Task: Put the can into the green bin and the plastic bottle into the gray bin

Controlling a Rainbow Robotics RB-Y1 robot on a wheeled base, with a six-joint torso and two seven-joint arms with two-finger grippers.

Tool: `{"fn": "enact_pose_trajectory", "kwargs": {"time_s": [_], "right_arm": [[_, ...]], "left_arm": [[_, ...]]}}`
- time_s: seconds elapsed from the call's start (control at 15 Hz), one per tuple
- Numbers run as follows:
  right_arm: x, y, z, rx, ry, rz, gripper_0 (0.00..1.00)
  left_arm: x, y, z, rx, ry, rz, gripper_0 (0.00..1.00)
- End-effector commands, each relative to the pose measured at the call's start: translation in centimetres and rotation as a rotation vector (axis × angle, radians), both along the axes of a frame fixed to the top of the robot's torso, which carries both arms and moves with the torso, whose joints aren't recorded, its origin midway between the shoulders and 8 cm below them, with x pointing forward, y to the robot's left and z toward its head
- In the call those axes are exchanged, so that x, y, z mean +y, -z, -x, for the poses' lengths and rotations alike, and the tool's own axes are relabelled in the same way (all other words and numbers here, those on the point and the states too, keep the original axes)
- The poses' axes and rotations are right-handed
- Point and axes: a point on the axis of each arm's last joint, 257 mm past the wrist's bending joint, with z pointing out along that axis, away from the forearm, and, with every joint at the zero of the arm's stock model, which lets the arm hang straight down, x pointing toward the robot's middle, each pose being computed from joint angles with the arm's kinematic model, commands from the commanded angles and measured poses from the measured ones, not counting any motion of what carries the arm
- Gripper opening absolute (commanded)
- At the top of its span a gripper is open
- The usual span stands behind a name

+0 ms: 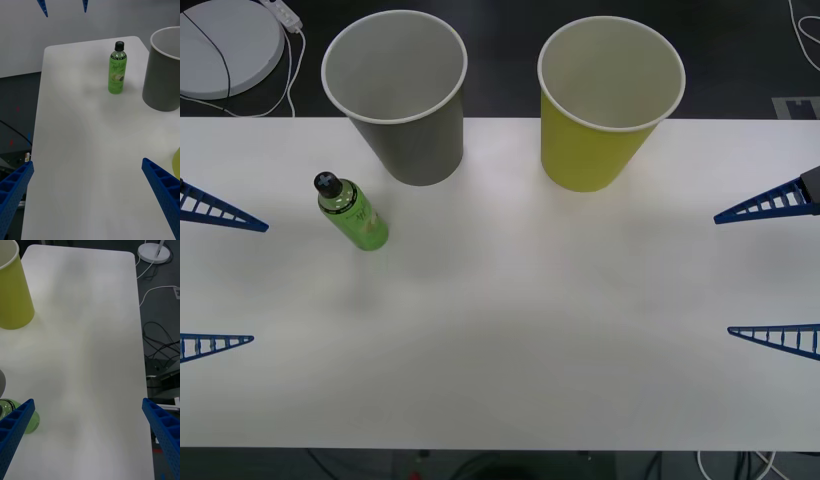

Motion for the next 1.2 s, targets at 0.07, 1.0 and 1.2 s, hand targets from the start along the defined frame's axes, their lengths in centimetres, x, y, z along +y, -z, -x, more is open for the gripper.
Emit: {"fn": "enact_pose_trajectory", "kwargs": {"time_s": [0.07, 1.0, 1.2], "right_arm": [[0.0, 0.0, 0.0, 0.0, 0.0, 0.0, 1.0], [0.0, 0.0, 0.0, 0.0, 0.0, 0.0, 1.0], [0.0, 0.0, 0.0, 0.0, 0.0, 0.0, 1.0]], "left_arm": [[0.0, 0.0, 0.0, 0.0, 0.0, 0.0, 1.0], [1.2, 1.6, -1.3, 0.059, -0.179, 0.183, 1.0], [2.1, 2.3, -1.9, 0.048, -0.245, 0.213, 1.0]]}}
